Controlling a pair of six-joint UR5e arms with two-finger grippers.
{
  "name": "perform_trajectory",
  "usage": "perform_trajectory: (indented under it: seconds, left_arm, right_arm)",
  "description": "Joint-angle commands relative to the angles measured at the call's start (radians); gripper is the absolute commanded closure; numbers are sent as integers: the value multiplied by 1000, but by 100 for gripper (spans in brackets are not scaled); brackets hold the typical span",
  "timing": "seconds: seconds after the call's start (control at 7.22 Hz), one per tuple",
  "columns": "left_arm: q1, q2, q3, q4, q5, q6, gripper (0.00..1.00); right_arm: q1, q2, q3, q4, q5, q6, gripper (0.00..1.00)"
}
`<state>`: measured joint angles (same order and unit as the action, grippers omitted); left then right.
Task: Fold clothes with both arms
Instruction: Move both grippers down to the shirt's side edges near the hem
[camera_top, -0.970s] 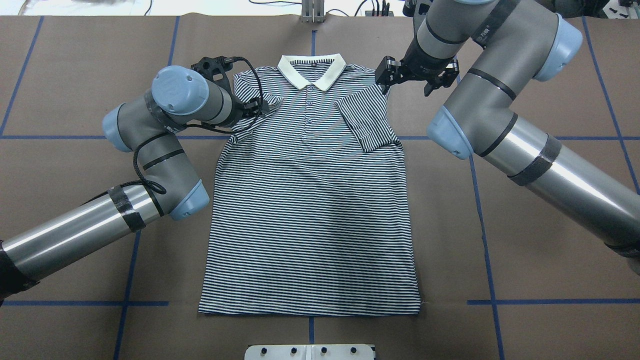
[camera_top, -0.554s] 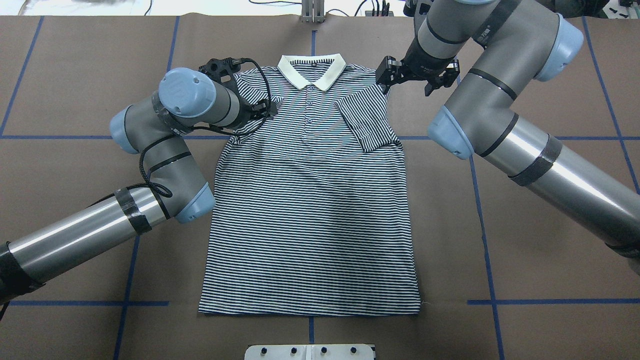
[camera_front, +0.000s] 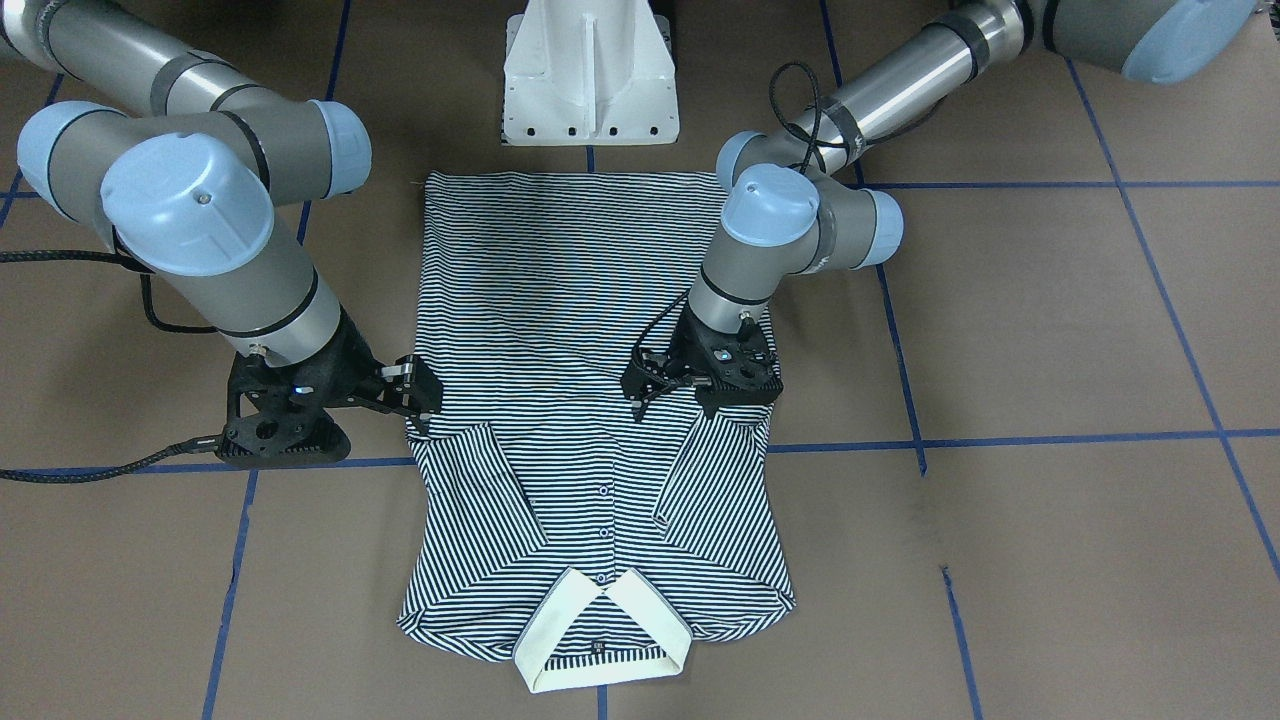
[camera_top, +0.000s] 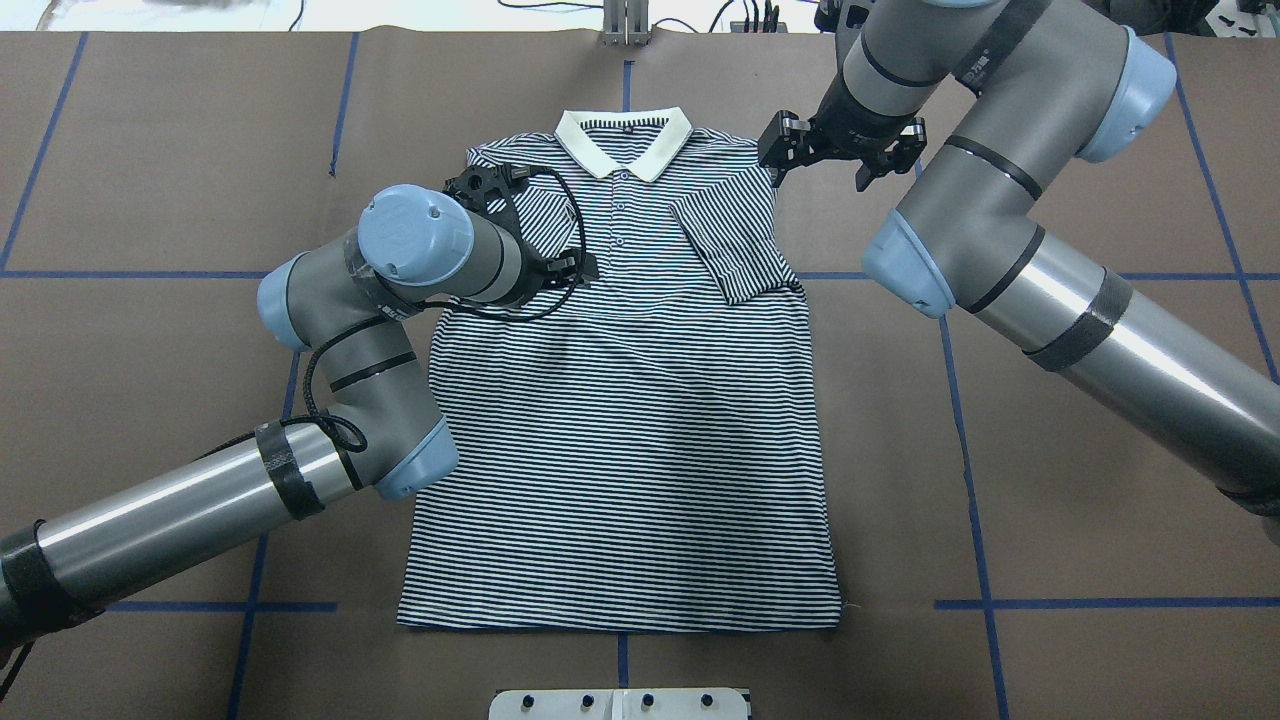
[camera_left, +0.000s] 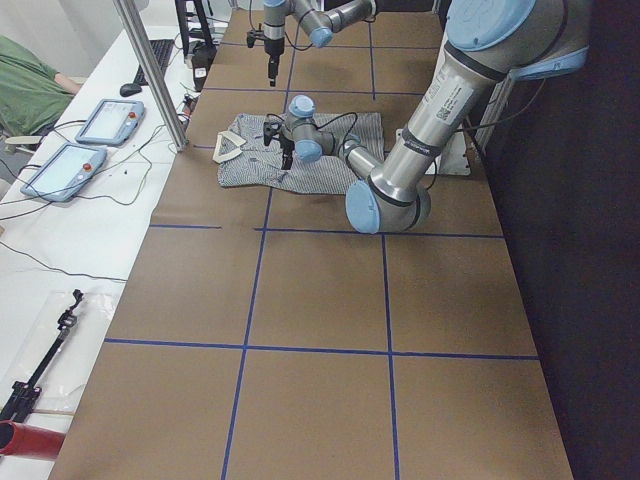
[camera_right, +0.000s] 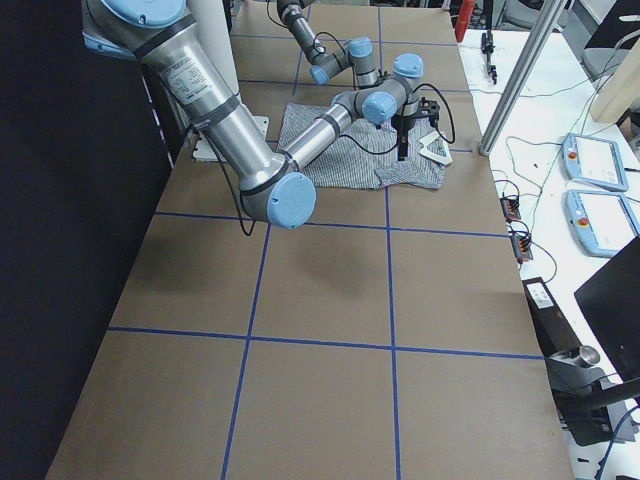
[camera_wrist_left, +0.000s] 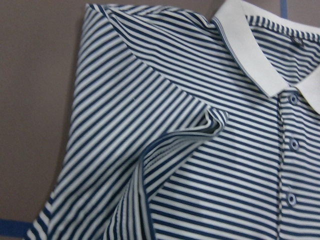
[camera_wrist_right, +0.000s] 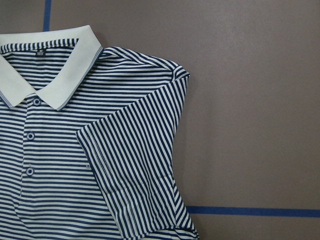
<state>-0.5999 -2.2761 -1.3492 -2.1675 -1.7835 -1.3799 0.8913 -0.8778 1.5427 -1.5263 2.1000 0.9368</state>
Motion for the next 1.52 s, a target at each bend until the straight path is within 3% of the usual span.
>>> perform_trajectory:
  seconds: [0.0,0.28,0.55,0.83,0.97,1.11,1.39]
  left_arm:
    - [6,74,-187,146,-28,11,0]
    - [9,189,-406,268,-27,15,0]
    - [37,342,-583,331,-10,12,0]
    - [52,453,-697,325,16,7,0]
    - [57,461,-718,331,16,7,0]
    - [57,463,-717,333,15,8,0]
    - [57,464,-716,334,13,10,0]
  right_arm:
    - [0,-23,23,0,2,2,0]
    - [-43,-173,194,-3,11,75,0]
    - [-182,-329,368,14,-38,273,0]
    - [-422,-416,488,15,-260,496,0]
    - [-557,-469,513,62,-384,604,0]
    - [-657,-545,514,209,-490,710,0]
    - [-735,-596,533,226,-544,720,0]
